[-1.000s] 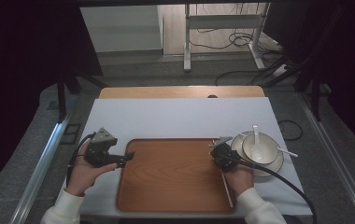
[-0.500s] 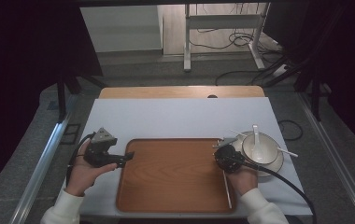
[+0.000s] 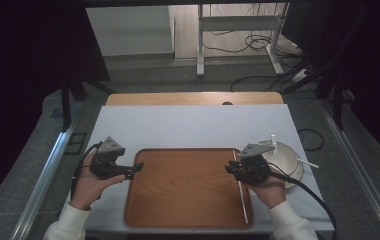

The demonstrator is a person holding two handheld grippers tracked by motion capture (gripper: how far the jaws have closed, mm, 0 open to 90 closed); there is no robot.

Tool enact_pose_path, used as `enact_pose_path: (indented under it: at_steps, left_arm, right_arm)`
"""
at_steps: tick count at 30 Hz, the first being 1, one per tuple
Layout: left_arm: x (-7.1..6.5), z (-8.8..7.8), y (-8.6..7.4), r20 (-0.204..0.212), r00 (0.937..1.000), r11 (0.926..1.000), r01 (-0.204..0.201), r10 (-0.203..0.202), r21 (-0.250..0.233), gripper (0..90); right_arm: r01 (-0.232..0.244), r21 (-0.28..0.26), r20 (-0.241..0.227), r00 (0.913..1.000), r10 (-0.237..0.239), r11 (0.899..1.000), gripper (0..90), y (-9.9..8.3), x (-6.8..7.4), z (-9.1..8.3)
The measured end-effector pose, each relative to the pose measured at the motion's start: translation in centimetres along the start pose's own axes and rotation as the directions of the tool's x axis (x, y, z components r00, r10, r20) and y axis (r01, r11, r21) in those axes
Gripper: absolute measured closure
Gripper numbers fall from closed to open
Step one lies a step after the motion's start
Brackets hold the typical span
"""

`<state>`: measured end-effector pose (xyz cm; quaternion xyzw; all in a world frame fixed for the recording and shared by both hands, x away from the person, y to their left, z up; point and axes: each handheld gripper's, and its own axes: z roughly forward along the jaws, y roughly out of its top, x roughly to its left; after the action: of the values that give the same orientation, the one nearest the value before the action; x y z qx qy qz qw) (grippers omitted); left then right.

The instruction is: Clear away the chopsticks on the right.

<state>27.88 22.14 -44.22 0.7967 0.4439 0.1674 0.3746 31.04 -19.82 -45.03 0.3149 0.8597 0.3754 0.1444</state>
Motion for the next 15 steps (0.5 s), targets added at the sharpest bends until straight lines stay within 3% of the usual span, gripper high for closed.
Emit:
enact_pose_path:
  at_steps: [3,8,15]
  left_arm:
    - [0.0,0.0,0.0,0.000,1.0000,1.0000,-0.001,0.001,-0.001,15.5]
    - [0.0,0.0,0.0,0.000,1.0000,1.0000,-0.003,0.003,0.002,15.4]
    - [0.0,0.1,0.0,0.001,0.9999,0.9999,-0.010,0.010,0.010,15.5]
  right_arm:
    - [0.019,-0.030,0.021,0.9996,-0.019,0.999,57.9,0.3,-0.6,-1.4]
    - [0.061,-0.047,0.038,0.9975,-0.059,0.997,50.9,0.4,-2.4,-4.1]
    - [0.044,-0.084,0.059,0.9975,-0.039,0.995,47.0,-0.3,-5.6,-7.3]
